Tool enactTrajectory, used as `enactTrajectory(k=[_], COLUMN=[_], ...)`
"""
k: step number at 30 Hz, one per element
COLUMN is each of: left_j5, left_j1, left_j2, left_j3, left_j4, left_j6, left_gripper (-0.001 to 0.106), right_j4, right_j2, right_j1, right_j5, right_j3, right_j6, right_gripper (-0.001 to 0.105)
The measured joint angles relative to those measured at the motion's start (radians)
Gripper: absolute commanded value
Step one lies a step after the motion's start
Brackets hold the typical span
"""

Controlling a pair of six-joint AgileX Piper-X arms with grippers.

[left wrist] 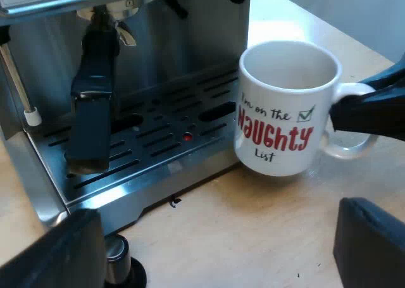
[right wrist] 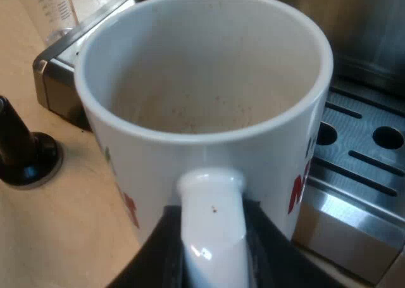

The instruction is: Place mug into machine

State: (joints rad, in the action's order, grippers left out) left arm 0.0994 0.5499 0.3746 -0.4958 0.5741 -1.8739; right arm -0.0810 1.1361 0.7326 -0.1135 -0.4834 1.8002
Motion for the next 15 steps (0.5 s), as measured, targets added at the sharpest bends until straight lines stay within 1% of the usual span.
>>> enactTrajectory(k=[4, 15], left_j5=[0.001, 0.001], left_j1=[0.0, 0.0], left_j2=[0.0, 0.0], left_j3=[0.0, 0.0], left_j4=[0.0, 0.0], left_j6=[0.0, 0.0], left_gripper=[0.081, 0.081], right_j4=[-0.033, -0.104], right_j2=[0.029, 0.166], right_j1=[0.0, 0.004], right_j5=[-0.003, -0.01], right_j3=[0.0, -0.073], right_j6=[-0.007, -0.014], right_gripper=[0.0, 0.0])
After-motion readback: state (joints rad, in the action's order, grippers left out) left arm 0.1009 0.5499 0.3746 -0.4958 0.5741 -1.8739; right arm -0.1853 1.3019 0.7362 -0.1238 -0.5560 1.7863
